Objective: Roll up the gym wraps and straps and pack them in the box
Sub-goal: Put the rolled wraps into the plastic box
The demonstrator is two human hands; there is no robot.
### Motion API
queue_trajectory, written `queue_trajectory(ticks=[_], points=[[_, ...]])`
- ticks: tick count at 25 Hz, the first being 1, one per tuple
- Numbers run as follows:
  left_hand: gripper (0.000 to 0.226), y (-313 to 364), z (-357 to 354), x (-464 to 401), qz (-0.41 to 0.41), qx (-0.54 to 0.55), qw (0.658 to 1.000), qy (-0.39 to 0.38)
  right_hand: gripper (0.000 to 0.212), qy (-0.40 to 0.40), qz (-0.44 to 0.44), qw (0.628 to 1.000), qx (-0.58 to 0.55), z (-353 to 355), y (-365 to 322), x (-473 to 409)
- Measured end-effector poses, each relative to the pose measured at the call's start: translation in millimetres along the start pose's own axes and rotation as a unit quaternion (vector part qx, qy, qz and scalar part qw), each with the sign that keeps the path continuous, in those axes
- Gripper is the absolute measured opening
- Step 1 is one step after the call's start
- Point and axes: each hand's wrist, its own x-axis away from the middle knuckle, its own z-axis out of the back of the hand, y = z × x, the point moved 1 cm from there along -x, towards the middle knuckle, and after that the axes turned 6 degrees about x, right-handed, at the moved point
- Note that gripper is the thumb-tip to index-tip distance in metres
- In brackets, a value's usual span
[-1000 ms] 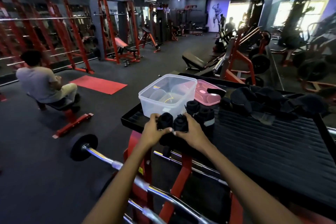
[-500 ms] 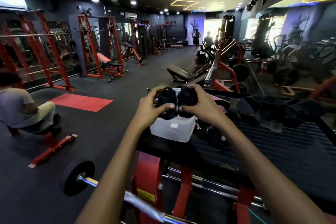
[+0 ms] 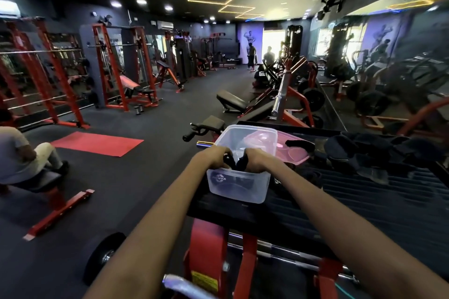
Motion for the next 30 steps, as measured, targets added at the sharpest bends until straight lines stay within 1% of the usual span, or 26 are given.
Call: queue_trajectory(ticks=[2, 5, 7, 10, 11, 12, 13, 14, 15, 17, 19, 20, 21, 23, 24, 26, 27, 29, 30], points=[[0.038, 2, 5, -1, 0.009, -0.043, 0.998, -0.043, 0.031, -0.036, 0.012, 0.999, 0.031, -1, -2, -3], [0.036, 6, 7, -3, 0.025, -0.068, 0.995, -0.064, 0.035, -0.083, 0.034, 0.994, 0.069, 2, -3, -5], [0.039, 7, 5, -3, 0.03, -0.077, 0.994, -0.076, 0.037, -0.112, 0.039, 0.992, 0.05, 6, -2, -3], [0.044, 8, 3, -1, 0.035, -0.08, 0.994, -0.072, 0.028, -0.113, 0.023, 0.993, 0.009, 9, -2, -1], [0.044, 9, 3, 0, 0.034, -0.071, 0.995, -0.063, 0.032, -0.11, 0.019, 0.994, 0.006, 9, -2, 1], [0.042, 10, 2, 1, 0.03, -0.049, 0.997, -0.046, 0.041, -0.104, 0.02, 0.994, 0.007, 8, -2, 1], [0.039, 11, 2, 1, 0.021, -0.016, 0.999, -0.019, 0.049, -0.09, 0.025, 0.996, 0.004, 7, -2, 1], [0.036, 12, 1, 3, 0.011, 0.031, 0.999, 0.014, 0.052, -0.065, 0.031, 0.997, -0.01, 6, -1, 1], [0.033, 15, 0, 7, 0.001, 0.09, 0.994, 0.056, 0.051, -0.035, 0.038, 0.998, -0.039, 6, 2, 2], [0.032, 27, -1, 16, -0.031, 0.199, 0.967, 0.159, 0.049, 0.034, 0.053, 0.991, -0.119, 13, 12, 9], [0.032, 47, 0, 25, -0.071, 0.28, 0.922, 0.258, 0.046, 0.098, 0.058, 0.977, -0.178, 26, 27, 21], [0.031, 60, 0, 29, -0.088, 0.319, 0.9, 0.284, 0.041, 0.133, 0.059, 0.97, -0.196, 33, 38, 28], [0.03, 73, -1, 32, -0.101, 0.352, 0.883, 0.293, 0.037, 0.162, 0.059, 0.963, -0.209, 40, 48, 36], [0.028, 100, -7, 33, -0.12, 0.393, 0.869, 0.276, 0.034, 0.198, 0.051, 0.954, -0.219, 52, 74, 52], [0.029, 113, -12, 31, -0.125, 0.399, 0.871, 0.257, 0.034, 0.2, 0.041, 0.954, -0.219, 54, 89, 58], [0.037, 134, -27, 26, -0.126, 0.37, 0.898, 0.204, 0.035, 0.184, 0.012, 0.957, -0.225, 53, 117, 70], [0.044, 142, -36, 22, -0.118, 0.333, 0.921, 0.167, 0.037, 0.172, -0.006, 0.958, -0.23, 48, 130, 76], [0.062, 149, -53, 12, -0.091, 0.225, 0.965, 0.097, 0.045, 0.147, -0.037, 0.962, -0.229, 34, 144, 82], [0.068, 155, -63, 6, -0.082, 0.17, 0.98, 0.067, 0.049, 0.136, -0.047, 0.962, -0.233, 23, 154, 89]])
